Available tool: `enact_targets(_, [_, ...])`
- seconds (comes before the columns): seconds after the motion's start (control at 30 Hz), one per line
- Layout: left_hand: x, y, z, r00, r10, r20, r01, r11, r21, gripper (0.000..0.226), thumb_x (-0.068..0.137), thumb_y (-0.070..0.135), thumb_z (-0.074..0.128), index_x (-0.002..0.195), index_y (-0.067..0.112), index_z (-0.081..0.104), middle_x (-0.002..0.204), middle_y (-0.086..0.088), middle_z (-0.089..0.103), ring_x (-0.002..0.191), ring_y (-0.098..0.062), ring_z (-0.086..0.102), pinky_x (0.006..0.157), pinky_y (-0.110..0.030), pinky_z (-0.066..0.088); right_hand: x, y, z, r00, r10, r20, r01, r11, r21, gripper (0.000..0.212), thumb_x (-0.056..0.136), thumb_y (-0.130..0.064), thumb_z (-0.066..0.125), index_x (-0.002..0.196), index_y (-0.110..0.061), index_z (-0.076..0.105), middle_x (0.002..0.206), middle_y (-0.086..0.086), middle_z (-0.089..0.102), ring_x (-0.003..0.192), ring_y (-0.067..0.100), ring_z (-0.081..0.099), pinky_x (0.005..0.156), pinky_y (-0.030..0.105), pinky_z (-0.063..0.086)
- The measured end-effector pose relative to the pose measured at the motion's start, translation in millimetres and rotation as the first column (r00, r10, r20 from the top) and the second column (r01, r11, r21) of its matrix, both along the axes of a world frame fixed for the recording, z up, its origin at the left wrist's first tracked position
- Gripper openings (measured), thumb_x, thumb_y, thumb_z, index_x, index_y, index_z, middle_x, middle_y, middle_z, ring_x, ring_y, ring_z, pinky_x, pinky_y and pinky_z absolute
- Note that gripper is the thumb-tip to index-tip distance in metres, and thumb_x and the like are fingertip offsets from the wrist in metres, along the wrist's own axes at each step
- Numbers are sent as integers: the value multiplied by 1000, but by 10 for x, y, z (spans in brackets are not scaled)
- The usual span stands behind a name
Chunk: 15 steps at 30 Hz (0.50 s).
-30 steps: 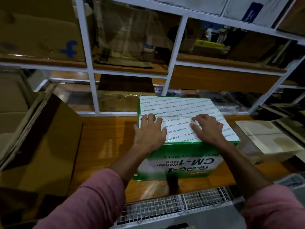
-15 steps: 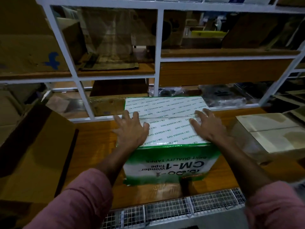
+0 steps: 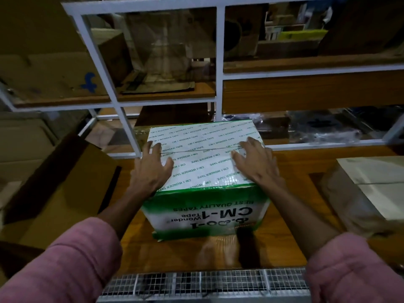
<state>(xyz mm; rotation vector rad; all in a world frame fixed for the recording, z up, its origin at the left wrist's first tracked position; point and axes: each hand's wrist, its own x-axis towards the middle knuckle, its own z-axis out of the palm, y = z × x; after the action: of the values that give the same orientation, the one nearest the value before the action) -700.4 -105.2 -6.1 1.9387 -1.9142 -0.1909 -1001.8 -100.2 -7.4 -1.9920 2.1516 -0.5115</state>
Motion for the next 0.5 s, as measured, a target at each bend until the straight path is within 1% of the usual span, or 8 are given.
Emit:
enact_targets(0.1, [89, 2, -9, 1000, 24, -1, -24, 1000, -11, 66, 90, 63, 40, 144, 25, 40, 164, -4, 27, 128, -52, 47, 97, -62, 46, 106, -58, -18, 999, 15, -46, -14, 1000, 19, 71, 95, -67, 36, 155, -28, 37, 167, 4, 24, 144, 49, 30, 112, 64, 31])
enact_targets(0.27, [72, 68, -17, 999, 33, 15, -33, 999, 41, 67, 94, 60, 39, 153, 28, 35, 167, 2, 23, 140, -48, 35, 104, -63, 40, 122, -18, -34, 995, 4, -102, -3, 1000, 12, 72, 96, -68, 32, 156, -27, 33, 167, 5, 24, 142, 50, 33, 110, 65, 33])
enact_targets(0.4, [59, 205, -20, 999, 27, 27, -28, 999, 41, 69, 95, 58, 40, 156, 27, 33, 168, 3, 21, 142, -47, 32, 104, -61, 39, 122, 126, -59, 992, -20, -126, 17, 1000, -27, 71, 97, -69, 29, 156, -28, 32, 167, 3, 22, 141, 49, 34, 110, 63, 34])
enact_targets(0.5, [44, 388, -5, 999, 34, 19, -34, 999, 17, 67, 98, 55, 43, 157, 26, 31, 169, 3, 20, 140, -45, 33, 100, -58, 42, 122, 287, -102, 994, -43, -103, 38, 998, -56, 72, 97, -70, 27, 156, -30, 30, 168, 1, 19, 144, 48, 31, 111, 64, 31])
